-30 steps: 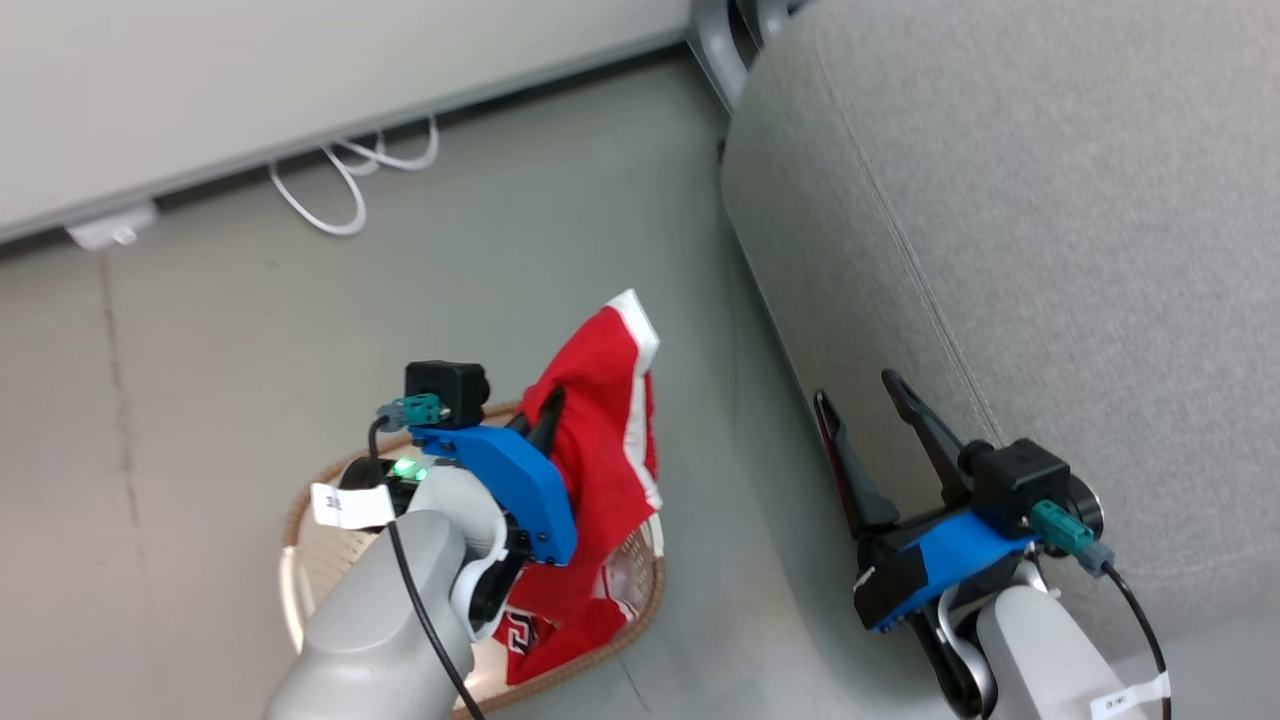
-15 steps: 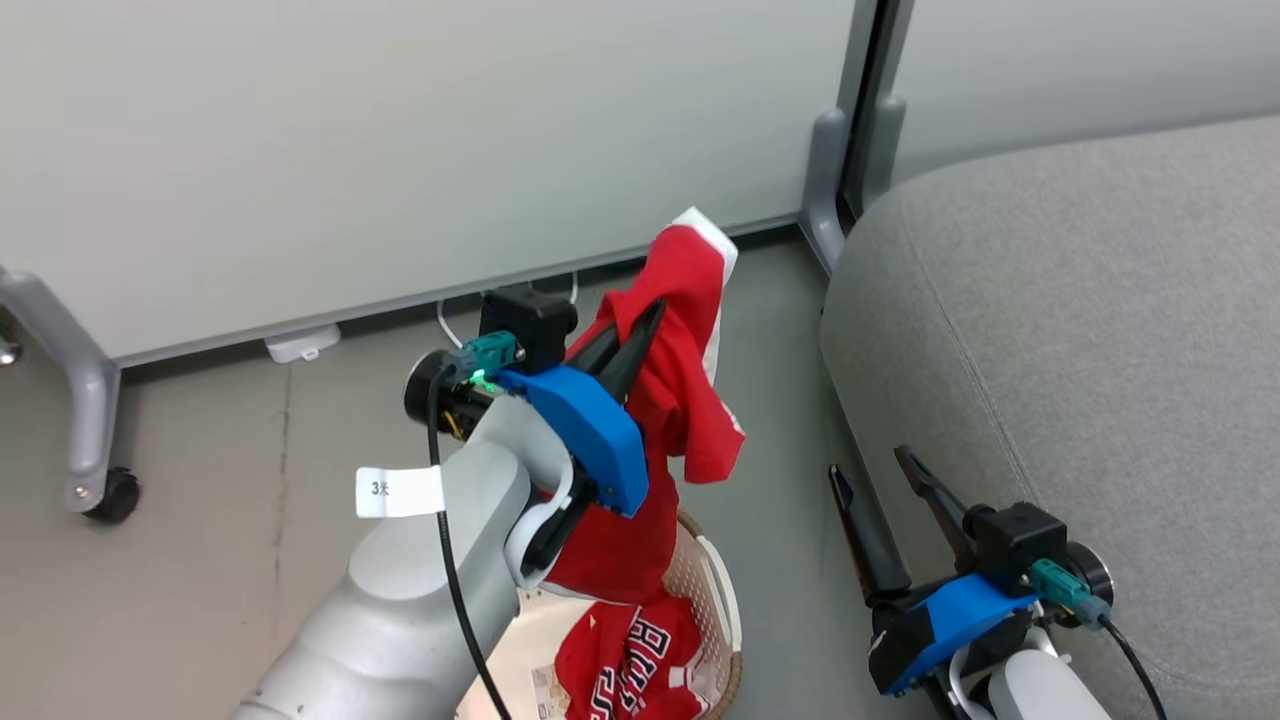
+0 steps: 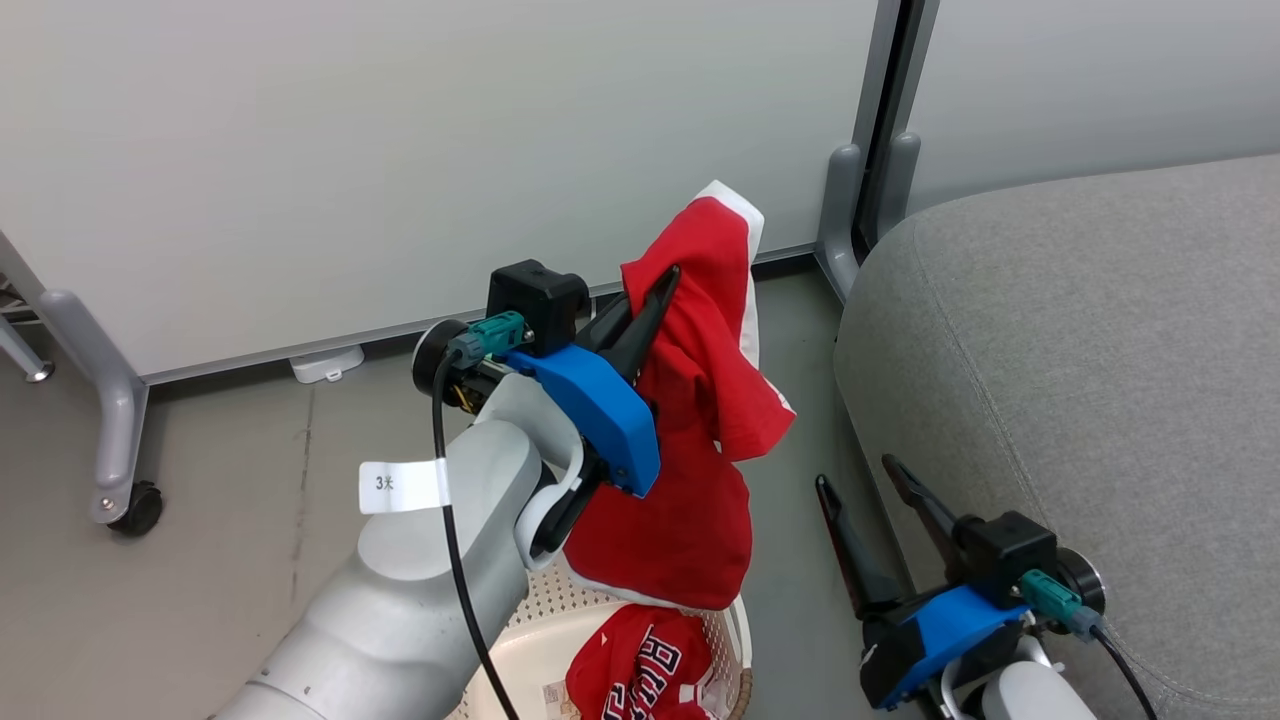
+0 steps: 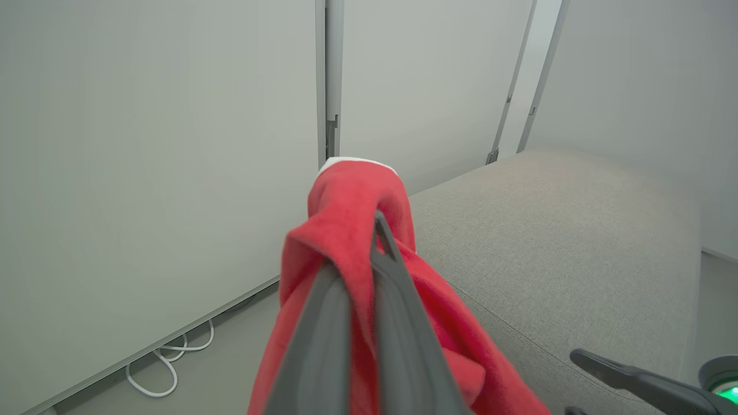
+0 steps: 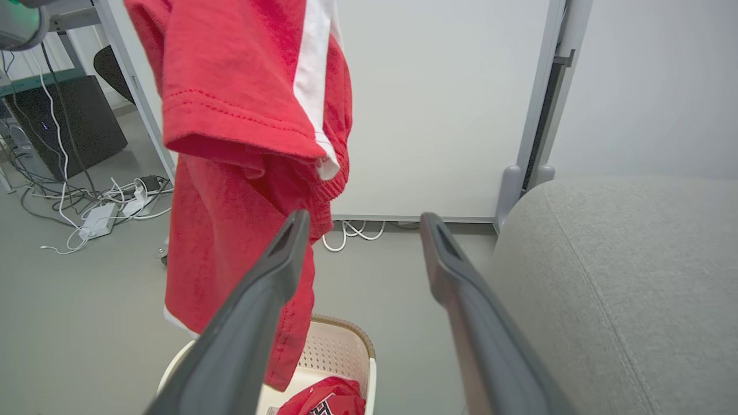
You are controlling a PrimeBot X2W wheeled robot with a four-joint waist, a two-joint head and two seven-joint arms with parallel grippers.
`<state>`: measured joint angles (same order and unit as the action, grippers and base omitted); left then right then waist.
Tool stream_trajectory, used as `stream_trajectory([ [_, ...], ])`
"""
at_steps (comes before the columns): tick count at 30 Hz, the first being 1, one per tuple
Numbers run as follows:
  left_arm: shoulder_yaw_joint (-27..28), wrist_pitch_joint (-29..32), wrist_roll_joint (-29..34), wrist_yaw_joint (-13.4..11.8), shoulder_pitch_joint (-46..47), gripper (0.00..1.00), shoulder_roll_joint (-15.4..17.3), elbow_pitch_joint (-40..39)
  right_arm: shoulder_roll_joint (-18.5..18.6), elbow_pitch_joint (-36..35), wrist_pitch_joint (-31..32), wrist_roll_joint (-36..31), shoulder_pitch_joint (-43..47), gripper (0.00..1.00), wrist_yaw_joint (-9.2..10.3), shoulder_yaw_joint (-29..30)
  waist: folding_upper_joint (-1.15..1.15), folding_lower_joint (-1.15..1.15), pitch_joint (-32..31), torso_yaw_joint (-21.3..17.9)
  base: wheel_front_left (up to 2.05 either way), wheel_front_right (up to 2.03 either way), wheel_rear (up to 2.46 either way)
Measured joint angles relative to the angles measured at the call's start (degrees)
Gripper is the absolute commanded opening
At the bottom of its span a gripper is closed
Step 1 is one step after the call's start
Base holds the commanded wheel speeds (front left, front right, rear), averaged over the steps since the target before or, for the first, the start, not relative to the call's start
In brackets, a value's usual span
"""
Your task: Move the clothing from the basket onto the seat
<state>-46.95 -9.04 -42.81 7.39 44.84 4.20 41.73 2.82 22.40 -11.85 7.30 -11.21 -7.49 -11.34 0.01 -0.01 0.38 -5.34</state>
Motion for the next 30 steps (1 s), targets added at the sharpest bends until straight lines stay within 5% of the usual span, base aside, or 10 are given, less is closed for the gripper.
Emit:
stream_trajectory([
  [15, -1.37, -0.58, -1.08, 0.00, 0.30, 0.00, -0.27, 1.83, -0.02, -4.85, 3.72, 2.99, -5.77, 1.00, 0.00, -10.99, 0.00, 0.01, 1.50, -0.13, 0.00, 0.00, 0.00],
  [30, -5.79, -0.30, -2.59, 0.01, 1.99, 0.00, -1.03, -0.20, 0.01, 10.70, 5.12, 4.71, -18.92, 1.00, 0.00, -12.56, 0.00, 0.02, 3.30, 2.21, 0.00, 0.00, 0.00],
])
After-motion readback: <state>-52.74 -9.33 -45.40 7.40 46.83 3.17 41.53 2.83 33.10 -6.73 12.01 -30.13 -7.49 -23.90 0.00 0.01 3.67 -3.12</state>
